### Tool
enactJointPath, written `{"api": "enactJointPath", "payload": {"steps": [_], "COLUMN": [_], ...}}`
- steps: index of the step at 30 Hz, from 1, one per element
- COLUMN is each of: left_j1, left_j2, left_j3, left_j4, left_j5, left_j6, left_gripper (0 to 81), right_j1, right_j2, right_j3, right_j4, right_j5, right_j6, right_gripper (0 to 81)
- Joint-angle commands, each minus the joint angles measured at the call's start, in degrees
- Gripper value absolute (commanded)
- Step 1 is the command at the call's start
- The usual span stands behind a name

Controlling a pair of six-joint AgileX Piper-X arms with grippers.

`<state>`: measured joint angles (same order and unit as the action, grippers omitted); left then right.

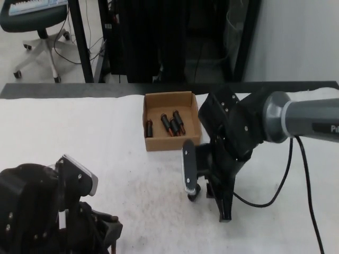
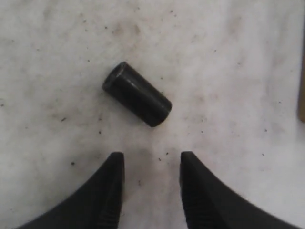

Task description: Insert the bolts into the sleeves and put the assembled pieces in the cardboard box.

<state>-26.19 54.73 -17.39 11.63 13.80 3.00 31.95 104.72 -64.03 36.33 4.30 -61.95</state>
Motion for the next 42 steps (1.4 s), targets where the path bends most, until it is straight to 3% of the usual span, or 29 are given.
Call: {"api": "enactJointPath", "payload": {"steps": [1,7,20,34,42], "left_j1": [0.2,0.2,0.2,0.2,0.2], "left_j2": [-0.1,-0.1,-0.1,-0.1,-0.1], "left_j3": [-0.6,-0.6,-0.6,-0.6,-0.6], "left_j4": [-0.8,0.4,1.0,1.5,1.5], "left_j5": [-0.5,3.1,3.0,3.0,3.0], "left_j6": [0.1,0.1,0.1,0.1,0.1], "left_gripper": [0.3,0.3,0.3,0.3,0.3], "right_j1": [0.1,0.1,2.4,3.5,8.5], "right_j2": [0.3,0.3,0.3,0.3,0.3], "right_j3": [-0.5,-0.5,-0.5,-0.4,-0.4], "right_j4": [-2.8,-7.2,-7.0,3.5,1.5], "right_j5": [0.2,0.0,-0.4,-0.4,-3.1], "right_j6": [-2.4,-2.4,-8.8,-7.3,-2.4], "right_gripper": [37.5,37.4,37.4,34.2,34.2]}}
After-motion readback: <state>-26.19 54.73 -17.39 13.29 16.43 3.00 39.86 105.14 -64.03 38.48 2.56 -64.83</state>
